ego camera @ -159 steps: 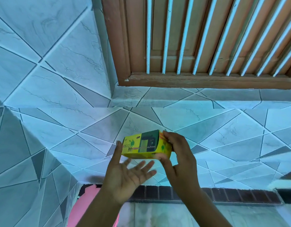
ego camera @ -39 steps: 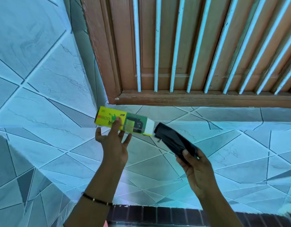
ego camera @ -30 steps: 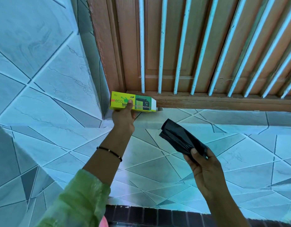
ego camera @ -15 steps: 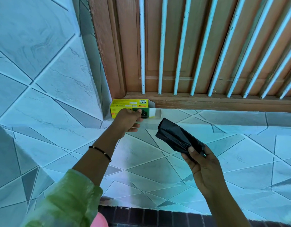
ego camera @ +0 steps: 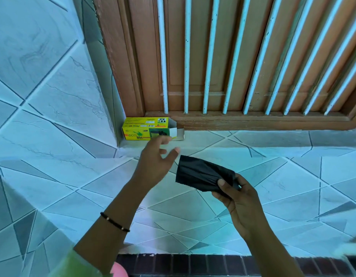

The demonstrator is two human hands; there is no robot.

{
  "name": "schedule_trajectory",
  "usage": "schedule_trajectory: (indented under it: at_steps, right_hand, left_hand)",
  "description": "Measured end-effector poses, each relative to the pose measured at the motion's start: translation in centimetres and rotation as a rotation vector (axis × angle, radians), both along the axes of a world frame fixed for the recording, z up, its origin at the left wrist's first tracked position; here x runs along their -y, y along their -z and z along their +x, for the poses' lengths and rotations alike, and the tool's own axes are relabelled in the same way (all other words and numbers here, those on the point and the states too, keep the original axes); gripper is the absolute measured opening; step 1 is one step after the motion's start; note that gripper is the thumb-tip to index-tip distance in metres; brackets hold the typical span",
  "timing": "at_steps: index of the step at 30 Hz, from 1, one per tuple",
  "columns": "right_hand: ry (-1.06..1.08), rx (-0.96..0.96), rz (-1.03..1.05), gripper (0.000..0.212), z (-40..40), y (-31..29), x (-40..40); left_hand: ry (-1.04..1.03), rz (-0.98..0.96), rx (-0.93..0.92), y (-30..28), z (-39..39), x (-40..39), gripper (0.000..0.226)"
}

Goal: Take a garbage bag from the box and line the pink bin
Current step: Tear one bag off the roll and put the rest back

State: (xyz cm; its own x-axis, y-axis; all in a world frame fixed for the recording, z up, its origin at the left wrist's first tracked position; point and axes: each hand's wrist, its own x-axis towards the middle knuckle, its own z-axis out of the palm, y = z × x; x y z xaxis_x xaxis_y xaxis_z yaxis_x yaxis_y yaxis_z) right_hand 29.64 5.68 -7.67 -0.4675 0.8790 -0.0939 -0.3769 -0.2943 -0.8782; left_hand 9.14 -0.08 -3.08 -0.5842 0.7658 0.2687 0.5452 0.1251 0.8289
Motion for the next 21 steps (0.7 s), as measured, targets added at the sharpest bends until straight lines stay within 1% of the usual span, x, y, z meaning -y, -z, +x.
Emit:
schedule_trajectory:
  at_steps: [2, 3, 4, 5, 6, 7, 8, 9, 11, 12, 14, 16, 17, 18, 21]
  right_hand:
    - [0.006, 0.046, 0.041, 0.057, -0.4, -0.2, -0.1]
    - [0.006, 0.072, 0.064, 0.049, -0.6, -0.4, -0.1]
    - [-0.002, 0.094, 0.083, 0.034, -0.7, -0.6, -0.1]
    - [-0.014, 0.117, 0.097, 0.02, -0.9, -0.8, 0.0]
    - [-0.021, 0.137, 0.097, 0.011, -1.1, -0.9, 0.1]
    - [-0.031, 0.151, 0.088, 0.009, -1.3, -0.9, 0.2]
    - [-0.046, 0.157, 0.076, 0.01, -1.5, -0.9, 0.3]
    - [-0.069, 0.149, 0.062, 0.015, -1.6, -0.9, 0.5]
    - [-0.131, 0.084, 0.045, 0.034, -1.8, -0.5, 0.9]
    - [-0.17, 0.047, 0.042, 0.044, -1.9, -0.2, 1.1]
    - [-0.231, 0.042, 0.044, 0.059, -2.0, 0.4, 1.5]
    - [-0.246, 0.108, 0.046, 0.07, -2.3, 1.2, 2.0]
    - [-0.246, 0.125, 0.041, 0.072, -2.5, 1.4, 2.2]
    - [-0.241, 0.129, 0.027, 0.069, -2.6, 1.6, 2.4]
    - [-0.204, 0.126, -0.043, 0.043, -2.7, 1.6, 2.7]
  left_hand:
    - [0.298, 0.011, -0.237, 0.1, 2.8, 1.8, 0.047]
    - [0.389, -0.046, -0.377, 0.5, 3.6, 2.3, 0.058]
    - [0.424, -0.11, -0.522, 1.0, 4.2, 2.5, 0.069]
    - [0.404, -0.191, -0.634, 1.5, 4.6, 2.6, 0.079]
    - [0.353, -0.267, -0.702, 1.9, 5.0, 2.8, 0.085]
    - [0.306, -0.317, -0.743, 2.2, 5.5, 3.0, 0.086]
    - [0.273, -0.328, -0.775, 2.7, 5.8, 3.1, 0.083]
    - [0.256, -0.315, -0.794, 3.1, 6.0, 3.3, 0.075]
    - [0.208, -0.237, -0.78, 3.8, 5.9, 3.6, 0.056]
    - [0.208, -0.216, -0.724, 3.8, 5.8, 3.8, 0.049]
    - [0.182, -0.207, -0.602, 4.1, 5.9, 4.1, 0.046]
    - [0.167, -0.227, -0.578, 4.8, 6.2, 4.4, 0.048]
    - [0.182, -0.236, -0.566, 5.0, 6.4, 4.4, 0.049]
    - [0.212, -0.245, -0.522, 5.2, 6.6, 4.5, 0.05]
    - [0.333, -0.259, -0.291, 5.5, 6.8, 4.8, 0.048]
